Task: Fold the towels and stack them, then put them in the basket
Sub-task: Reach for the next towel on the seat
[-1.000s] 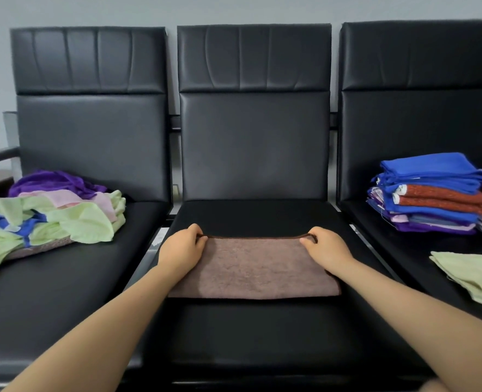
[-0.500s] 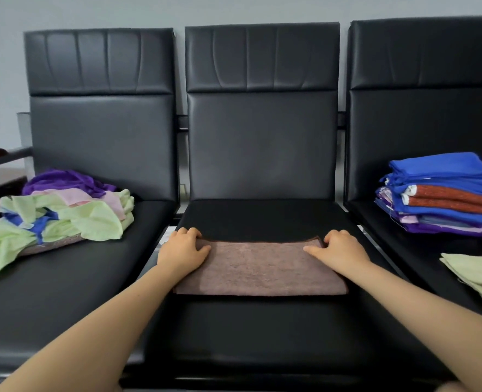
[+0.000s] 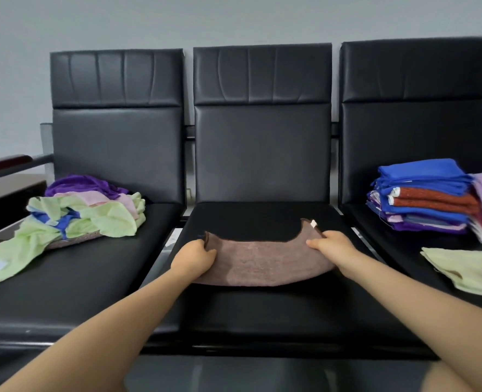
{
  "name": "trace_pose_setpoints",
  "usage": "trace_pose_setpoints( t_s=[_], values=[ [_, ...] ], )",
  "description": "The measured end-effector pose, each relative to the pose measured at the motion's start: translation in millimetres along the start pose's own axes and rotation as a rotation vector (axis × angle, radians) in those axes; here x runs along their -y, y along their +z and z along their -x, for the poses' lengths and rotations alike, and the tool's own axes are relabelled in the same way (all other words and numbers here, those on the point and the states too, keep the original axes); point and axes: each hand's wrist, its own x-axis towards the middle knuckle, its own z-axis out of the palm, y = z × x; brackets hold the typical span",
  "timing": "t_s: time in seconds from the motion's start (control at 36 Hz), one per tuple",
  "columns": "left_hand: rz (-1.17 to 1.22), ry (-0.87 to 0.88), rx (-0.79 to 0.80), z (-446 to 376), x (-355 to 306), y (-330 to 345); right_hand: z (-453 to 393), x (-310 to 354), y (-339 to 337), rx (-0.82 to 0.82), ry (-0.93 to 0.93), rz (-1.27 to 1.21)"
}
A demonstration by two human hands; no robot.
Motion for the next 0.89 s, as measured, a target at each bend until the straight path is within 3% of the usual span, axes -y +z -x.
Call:
trace_pose_setpoints(
  t_s=[0.17,0.36,0.5,0.64,0.69,0.78,0.89],
  values=[
    [0.081,0.069,0.008,12,-7,4,4,6,-13,-0.204,0.002,-0.091],
    [0.258,0.051,0.044,8,-5,-2,8,31,7,-0.145,-0.006,-0.262],
    [0.448,-0.064,0.042,-1,4,-5,19,51,38,0.079,-0.119,-0.343],
    [0.479,-0.093,0.077,-3,7,-5,25,58,70,0.558,-0.105,-0.409],
    [0.444,-0.074,0.084,-3,4,-5,25,58,75,0.618,-0.147,-0.345],
    [0.349,-0.051,0.101,-3,0,-3,16,53,77,0.454,-0.216,-0.212],
    [0.053,0.042,0.02,-1,-8,5,-4,35,71,0.139,-0.313,0.076]
  ],
)
